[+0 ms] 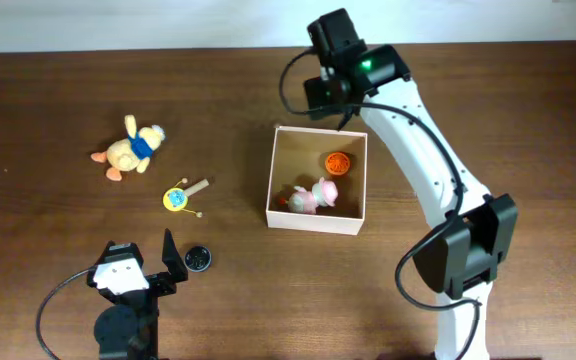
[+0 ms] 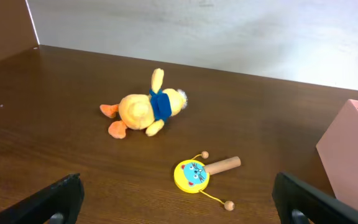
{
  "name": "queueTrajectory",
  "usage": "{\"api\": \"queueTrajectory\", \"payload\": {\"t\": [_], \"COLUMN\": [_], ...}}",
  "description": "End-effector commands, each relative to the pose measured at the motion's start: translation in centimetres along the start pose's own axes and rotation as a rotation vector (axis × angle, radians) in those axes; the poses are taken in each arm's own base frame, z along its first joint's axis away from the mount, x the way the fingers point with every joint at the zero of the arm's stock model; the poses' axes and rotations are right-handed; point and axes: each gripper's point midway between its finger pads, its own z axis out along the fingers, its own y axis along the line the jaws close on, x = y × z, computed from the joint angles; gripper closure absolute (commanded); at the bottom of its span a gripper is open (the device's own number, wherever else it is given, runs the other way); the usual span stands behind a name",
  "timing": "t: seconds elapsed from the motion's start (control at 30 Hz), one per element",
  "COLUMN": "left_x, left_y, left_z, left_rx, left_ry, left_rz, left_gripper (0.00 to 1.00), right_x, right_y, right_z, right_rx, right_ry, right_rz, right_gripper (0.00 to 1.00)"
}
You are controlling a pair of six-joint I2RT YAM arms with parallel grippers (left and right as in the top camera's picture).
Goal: Pack container
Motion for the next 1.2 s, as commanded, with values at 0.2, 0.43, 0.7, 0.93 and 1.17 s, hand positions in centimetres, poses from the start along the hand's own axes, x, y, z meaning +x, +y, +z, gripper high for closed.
{"api": "queueTrajectory", "payload": {"t": [0.2,0.43,0.7,0.93,1.17], "left_x": [0.1,0.1,0.1,0.1,0.1], "left_y": [-0.1,-0.1,-0.1,-0.1,-0.1], "left_z": [0.0,0.0,0.0,0.0,0.0], "left_rx": [0.01,0.01,0.01,0.01,0.01], "left_ry": [-0.003,-0.003,-0.003,-0.003,-0.003], "left_rz": [0.015,0.015,0.015,0.015,0.015], "left_gripper": [0.01,0.01,0.01,0.01,0.01], "right_x": [1.5,4.4,8.7,11.1,11.2], "right_y": [-16.5,-23.0,-26.3,-27.2,-27.1], "right_z": [0.2,0.9,3.9,6.0,6.1], "right_rx": [0.326,0.36,0.383,0.396,0.396], "right_ry": [0.04,0.121,0.265,0.337,0.34], "right_rz": [0.41,0.542,0.606,0.621,0.62], "right_gripper": [0.02,0.01,0.01,0.01,0.01]}}
